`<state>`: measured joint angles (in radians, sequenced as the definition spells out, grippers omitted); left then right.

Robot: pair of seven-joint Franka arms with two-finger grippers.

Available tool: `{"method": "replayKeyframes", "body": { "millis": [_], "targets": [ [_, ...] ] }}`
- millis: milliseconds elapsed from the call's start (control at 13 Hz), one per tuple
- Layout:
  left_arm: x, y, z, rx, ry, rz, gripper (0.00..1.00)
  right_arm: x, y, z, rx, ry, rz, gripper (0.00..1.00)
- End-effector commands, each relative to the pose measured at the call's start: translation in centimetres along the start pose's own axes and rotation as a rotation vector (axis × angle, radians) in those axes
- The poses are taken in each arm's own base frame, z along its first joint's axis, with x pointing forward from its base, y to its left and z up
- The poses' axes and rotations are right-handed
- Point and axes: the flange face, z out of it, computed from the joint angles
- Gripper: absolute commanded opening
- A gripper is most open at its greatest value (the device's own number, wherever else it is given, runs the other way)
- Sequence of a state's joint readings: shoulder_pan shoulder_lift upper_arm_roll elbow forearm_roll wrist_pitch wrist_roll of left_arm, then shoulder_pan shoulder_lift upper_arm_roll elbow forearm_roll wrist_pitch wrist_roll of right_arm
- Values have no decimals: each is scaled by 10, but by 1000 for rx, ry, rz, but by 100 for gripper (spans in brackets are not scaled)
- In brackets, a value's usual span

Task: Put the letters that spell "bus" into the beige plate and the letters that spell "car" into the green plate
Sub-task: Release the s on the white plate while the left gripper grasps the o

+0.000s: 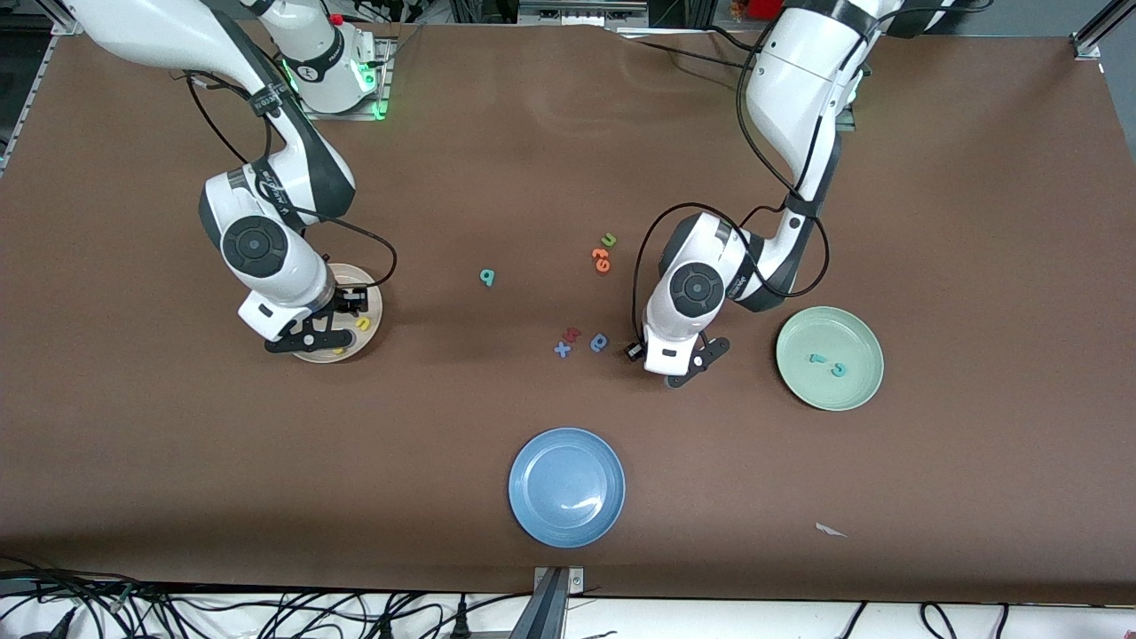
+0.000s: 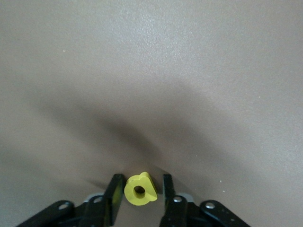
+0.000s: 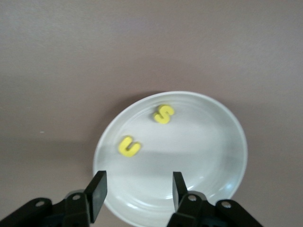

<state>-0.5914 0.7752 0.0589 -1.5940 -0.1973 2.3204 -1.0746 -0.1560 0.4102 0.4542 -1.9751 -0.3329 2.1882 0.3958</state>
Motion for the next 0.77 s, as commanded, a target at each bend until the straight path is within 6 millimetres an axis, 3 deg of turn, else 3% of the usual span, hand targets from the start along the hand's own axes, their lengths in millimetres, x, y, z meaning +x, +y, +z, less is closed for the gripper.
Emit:
{"method": "replayKeyframes", "body": {
  "millis": [0, 308, 692],
  "targets": [
    [-4, -7, -7, 8, 21, 6, 35, -14, -38, -6, 30, 0, 92, 64],
    [-4, -7, -6, 9, 20, 8, 26, -34, -117, 1, 78, 50, 215, 67],
    [-1, -9, -7, 24, 33, 38, 17, -54, -180, 18, 133, 69, 287, 84]
  ]
}}
